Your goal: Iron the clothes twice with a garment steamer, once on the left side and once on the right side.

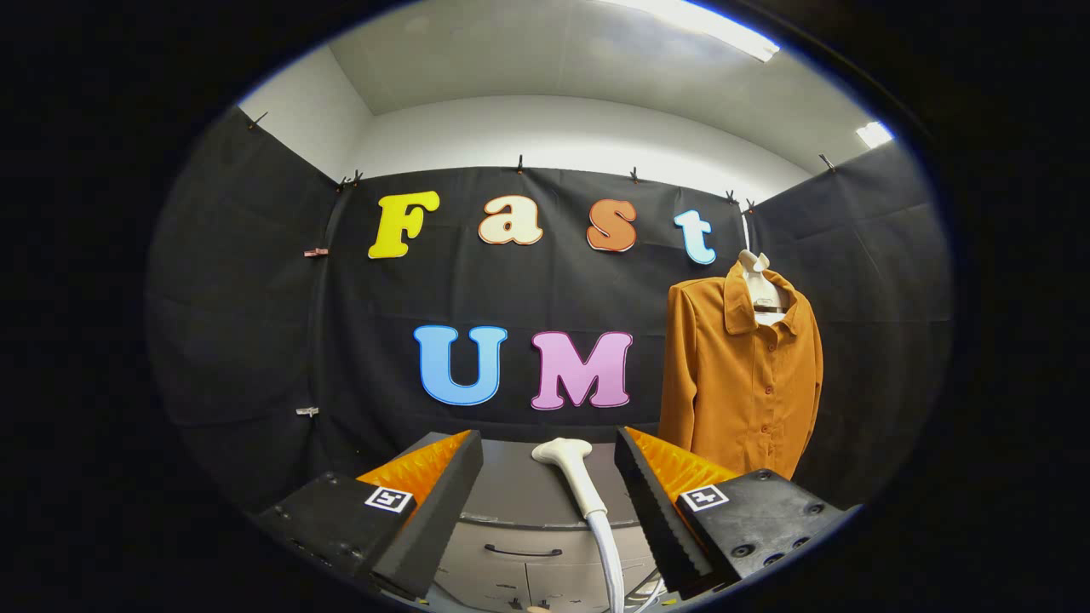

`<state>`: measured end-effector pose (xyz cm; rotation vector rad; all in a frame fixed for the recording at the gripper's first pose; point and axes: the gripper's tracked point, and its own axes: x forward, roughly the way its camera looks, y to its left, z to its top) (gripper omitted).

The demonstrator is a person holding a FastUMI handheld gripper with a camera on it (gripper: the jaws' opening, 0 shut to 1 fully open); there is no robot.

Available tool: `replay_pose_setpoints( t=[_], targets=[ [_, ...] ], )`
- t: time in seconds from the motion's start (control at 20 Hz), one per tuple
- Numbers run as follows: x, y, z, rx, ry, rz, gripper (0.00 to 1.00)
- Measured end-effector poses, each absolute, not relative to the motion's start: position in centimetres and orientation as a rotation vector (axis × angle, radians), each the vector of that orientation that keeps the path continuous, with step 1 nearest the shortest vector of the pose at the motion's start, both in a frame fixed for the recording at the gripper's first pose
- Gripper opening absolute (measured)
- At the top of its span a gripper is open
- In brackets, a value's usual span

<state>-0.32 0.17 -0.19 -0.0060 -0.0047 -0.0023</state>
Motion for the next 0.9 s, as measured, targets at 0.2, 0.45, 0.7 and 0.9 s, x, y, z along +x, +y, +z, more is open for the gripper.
replay_pose_setpoints(
  t=[0.2,0.45,0.7,0.9],
  targets=[
    [-0.3,0.2,-0.4,-0.001,-0.001,-0.006,0.98],
    [-0.3,0.5,-0.7,-0.001,0.004,-0.015,0.98],
    [-0.4,1.1,-1.6,0.005,0.018,-0.035,0.98],
    [-0.6,1.5,-2.2,0.017,0.028,-0.066,0.98]
  ],
)
